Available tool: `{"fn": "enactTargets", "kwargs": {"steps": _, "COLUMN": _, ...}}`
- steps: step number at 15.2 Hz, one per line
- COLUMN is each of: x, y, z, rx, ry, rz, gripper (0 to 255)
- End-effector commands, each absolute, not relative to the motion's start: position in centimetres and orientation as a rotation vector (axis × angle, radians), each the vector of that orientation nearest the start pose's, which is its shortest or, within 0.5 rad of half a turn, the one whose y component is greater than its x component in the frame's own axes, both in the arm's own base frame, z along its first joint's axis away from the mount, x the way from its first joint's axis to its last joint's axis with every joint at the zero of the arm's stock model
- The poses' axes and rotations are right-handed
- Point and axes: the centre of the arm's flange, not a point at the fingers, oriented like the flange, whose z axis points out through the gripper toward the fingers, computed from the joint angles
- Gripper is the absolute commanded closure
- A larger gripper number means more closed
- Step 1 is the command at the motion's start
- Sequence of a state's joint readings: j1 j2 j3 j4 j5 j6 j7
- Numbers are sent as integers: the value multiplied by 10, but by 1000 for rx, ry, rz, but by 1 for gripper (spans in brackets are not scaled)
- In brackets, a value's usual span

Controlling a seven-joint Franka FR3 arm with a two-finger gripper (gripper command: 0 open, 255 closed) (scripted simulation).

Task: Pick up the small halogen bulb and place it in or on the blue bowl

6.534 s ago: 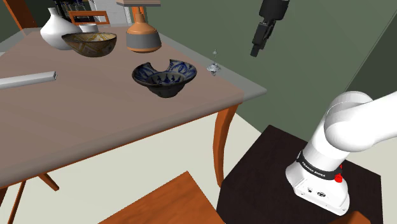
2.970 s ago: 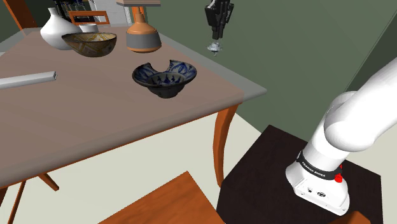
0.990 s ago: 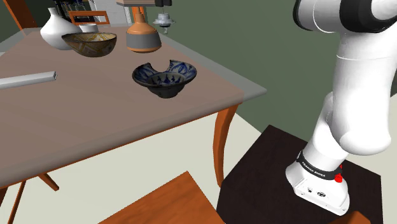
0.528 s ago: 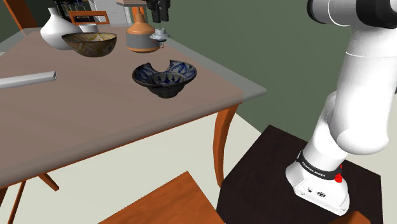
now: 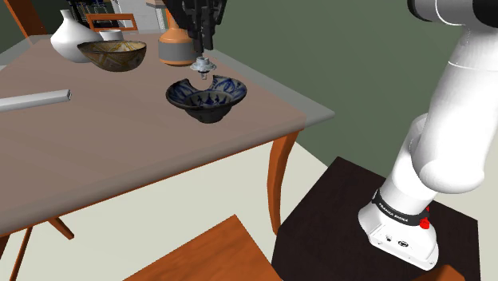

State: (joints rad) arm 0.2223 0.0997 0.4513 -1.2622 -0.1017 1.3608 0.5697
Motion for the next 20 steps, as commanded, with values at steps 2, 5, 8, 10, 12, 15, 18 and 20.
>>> {"fn": "enactTargets", "kwargs": {"steps": 2, "x": 452, "y": 323, "z": 681, "rx": -3179, "ry": -127, "rz": -63, "gripper": 255}}
{"fn": "enactTargets", "kwargs": {"steps": 5, "x": 452, "y": 323, "z": 675, "rx": -3179, "ry": -127, "rz": -63, "gripper": 255}}
{"fn": "enactTargets", "kwargs": {"steps": 8, "x": 452, "y": 323, "z": 675, "rx": -3179, "ry": -127, "rz": -63, "gripper": 255}}
{"fn": "enactTargets", "kwargs": {"steps": 10, "x": 452, "y": 323, "z": 675, "rx": -3179, "ry": -127, "rz": -63, "gripper": 255}}
{"fn": "enactTargets", "kwargs": {"steps": 12, "x": 452, "y": 323, "z": 675, "rx": -3179, "ry": -127, "rz": -63, "gripper": 0}}
{"fn": "enactTargets", "kwargs": {"steps": 15, "x": 452, "y": 323, "z": 675, "rx": -3179, "ry": -127, "rz": -63, "gripper": 0}}
{"fn": "enactTargets", "kwargs": {"steps": 18, "x": 452, "y": 323, "z": 689, "rx": -3179, "ry": -127, "rz": -63, "gripper": 0}}
{"fn": "enactTargets", "kwargs": {"steps": 20, "x": 451, "y": 324, "z": 715, "rx": -3179, "ry": -127, "rz": -63, "gripper": 0}}
